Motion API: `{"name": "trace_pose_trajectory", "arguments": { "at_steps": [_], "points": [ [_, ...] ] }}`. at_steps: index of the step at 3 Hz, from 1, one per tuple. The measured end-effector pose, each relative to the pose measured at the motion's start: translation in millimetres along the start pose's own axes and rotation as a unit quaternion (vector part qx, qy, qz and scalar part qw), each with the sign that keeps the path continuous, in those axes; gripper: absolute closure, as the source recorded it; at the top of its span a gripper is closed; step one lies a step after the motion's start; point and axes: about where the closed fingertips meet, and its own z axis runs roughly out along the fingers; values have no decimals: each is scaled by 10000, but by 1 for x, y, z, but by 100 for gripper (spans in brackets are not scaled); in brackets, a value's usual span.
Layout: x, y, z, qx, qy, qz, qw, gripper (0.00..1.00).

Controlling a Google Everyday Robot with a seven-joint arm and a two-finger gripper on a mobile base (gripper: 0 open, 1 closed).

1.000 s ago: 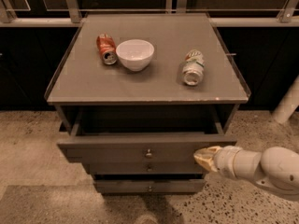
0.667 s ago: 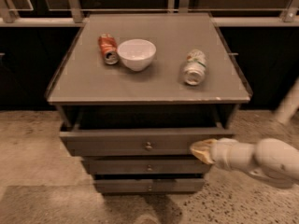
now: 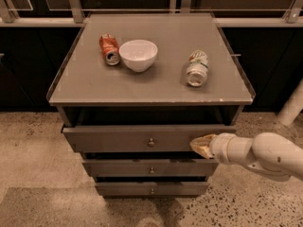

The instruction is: Close top drawer

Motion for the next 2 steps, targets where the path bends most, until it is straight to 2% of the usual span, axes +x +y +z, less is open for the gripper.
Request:
{"name": "trace_pose_trajectory", "arguments": {
  "at_steps": [1, 2],
  "points": [
    [0, 0, 0, 0, -2, -2, 10000, 100],
    [11, -1, -2, -5, -12, 215, 9998, 100]
  ]
}}
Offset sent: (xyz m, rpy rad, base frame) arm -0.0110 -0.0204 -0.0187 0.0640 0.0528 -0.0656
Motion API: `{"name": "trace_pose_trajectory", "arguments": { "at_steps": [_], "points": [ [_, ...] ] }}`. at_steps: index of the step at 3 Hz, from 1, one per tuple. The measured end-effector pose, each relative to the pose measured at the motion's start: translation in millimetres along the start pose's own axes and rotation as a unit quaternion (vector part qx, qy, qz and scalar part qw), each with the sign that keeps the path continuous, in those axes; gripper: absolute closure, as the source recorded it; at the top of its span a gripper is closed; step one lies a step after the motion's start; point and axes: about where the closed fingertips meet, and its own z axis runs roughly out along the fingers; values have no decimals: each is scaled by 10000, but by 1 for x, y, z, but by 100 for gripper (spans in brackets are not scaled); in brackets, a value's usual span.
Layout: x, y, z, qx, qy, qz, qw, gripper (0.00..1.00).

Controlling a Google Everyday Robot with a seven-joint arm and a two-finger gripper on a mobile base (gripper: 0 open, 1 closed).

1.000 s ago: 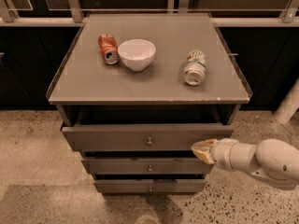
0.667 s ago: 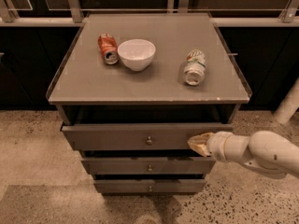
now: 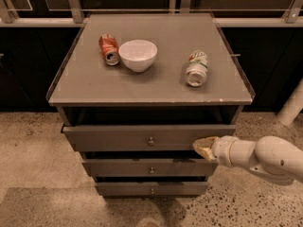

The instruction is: Close top drawer

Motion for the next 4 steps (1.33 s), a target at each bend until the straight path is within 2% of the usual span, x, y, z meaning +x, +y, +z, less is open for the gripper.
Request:
{"name": "trace_pose_trajectory", "arguments": {
  "at_steps": [1, 2, 3, 4],
  "points": [
    [7, 12, -33, 330, -65, 266, 9991, 100],
    [22, 50, -75, 920, -61, 363, 9951, 82],
    [25, 57, -85, 1261, -128, 419, 9910, 59],
    [24, 55, -86, 1274, -142, 415, 9909, 34]
  ]
}}
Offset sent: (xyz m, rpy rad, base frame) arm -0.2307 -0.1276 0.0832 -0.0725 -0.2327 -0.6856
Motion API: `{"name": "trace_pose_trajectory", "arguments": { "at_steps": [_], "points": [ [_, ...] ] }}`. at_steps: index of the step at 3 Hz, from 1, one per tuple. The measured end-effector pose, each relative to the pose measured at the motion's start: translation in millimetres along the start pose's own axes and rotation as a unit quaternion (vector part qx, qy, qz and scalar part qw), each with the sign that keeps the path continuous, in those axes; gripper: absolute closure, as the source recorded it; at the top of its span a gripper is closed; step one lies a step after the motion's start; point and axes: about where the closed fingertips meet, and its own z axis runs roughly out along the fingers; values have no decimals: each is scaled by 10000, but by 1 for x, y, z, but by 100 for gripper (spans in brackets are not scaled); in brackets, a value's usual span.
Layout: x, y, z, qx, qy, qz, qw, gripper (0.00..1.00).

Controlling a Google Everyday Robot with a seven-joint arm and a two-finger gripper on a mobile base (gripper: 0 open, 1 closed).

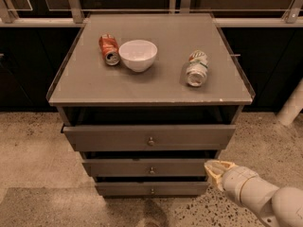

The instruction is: Close top drawer

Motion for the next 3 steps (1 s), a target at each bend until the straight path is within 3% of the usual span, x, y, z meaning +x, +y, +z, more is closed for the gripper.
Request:
{"name": "trace_pose_trajectory", "arguments": {
  "at_steps": [1, 2, 3],
  "points": [
    [0, 0, 0, 0, 0, 0, 10000, 13],
    [0, 0, 0, -1, 0, -1, 10000, 0],
    [0, 0, 0, -1, 0, -1, 10000, 0]
  ]
}}
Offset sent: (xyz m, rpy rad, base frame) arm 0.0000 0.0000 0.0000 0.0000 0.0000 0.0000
